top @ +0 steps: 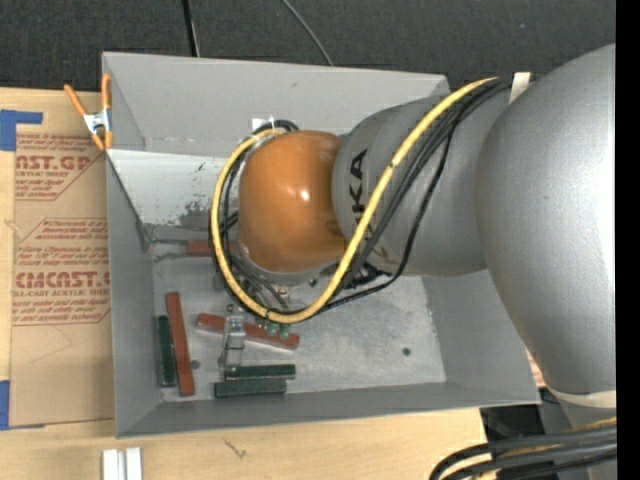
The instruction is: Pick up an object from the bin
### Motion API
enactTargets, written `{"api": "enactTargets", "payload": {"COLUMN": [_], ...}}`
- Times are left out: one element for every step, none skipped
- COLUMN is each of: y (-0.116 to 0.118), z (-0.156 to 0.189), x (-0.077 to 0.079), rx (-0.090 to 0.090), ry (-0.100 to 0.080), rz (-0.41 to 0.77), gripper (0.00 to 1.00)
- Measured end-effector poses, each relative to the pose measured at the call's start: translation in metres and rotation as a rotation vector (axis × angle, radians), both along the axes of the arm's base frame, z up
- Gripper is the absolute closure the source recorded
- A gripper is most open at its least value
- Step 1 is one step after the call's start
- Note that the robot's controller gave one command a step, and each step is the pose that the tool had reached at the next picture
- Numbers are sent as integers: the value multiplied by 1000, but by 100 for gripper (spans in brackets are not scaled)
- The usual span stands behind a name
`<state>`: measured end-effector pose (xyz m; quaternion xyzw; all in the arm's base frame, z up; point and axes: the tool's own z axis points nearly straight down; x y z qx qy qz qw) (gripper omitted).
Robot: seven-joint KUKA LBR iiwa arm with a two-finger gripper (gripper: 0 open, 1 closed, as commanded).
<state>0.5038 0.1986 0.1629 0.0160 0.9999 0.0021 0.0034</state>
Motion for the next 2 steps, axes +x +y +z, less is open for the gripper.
{"api": "enactTargets", "payload": {"y": [-12, -23], "z": [-27, -92], "x": [-5, 9], "rx": [-4, -3], "ry": [9, 9], "rz": [-280, -356], "gripper": [0, 100]}}
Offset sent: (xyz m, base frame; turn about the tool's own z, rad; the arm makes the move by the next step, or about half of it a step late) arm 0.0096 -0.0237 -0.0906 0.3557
